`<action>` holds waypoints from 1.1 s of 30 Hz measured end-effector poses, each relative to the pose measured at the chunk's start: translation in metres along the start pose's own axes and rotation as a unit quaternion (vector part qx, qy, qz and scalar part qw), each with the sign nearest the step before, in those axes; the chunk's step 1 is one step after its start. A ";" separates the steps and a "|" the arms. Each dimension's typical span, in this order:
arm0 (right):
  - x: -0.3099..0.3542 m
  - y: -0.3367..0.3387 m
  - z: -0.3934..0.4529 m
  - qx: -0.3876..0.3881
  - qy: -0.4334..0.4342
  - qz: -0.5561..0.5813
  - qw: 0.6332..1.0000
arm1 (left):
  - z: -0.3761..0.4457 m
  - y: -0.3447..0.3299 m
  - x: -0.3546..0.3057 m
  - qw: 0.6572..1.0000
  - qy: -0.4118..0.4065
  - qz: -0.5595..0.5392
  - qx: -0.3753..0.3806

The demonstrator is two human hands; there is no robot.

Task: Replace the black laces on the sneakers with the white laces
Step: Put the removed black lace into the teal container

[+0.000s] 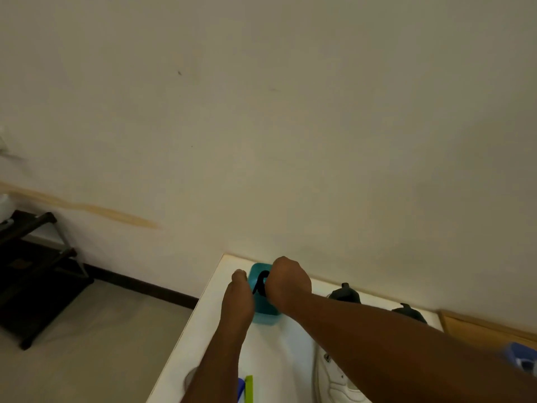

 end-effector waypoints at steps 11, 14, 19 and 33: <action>0.024 -0.046 0.007 0.068 0.027 -0.104 0.992 | 0.029 0.012 0.011 0.997 0.037 -0.039 0.050; 0.031 -0.050 0.003 0.080 0.036 -0.161 0.983 | 0.028 0.014 0.008 0.998 0.025 -0.027 0.050; 0.033 -0.057 0.010 0.105 0.067 -0.210 0.970 | 0.033 0.016 0.006 0.999 0.002 0.002 0.035; 0.002 -0.022 -0.033 -0.098 0.190 0.054 0.975 | 0.002 0.014 -0.026 0.798 -0.408 0.418 -0.147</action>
Point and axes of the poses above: each hand's wrist, its own z-axis towards the middle knuckle, its own y-axis out of the back of the hand, x = y × z, the point moved 5 cm from there along z, towards the middle knuckle, and after that the axes turned 11 degrees about z, right-handed, at the moved point
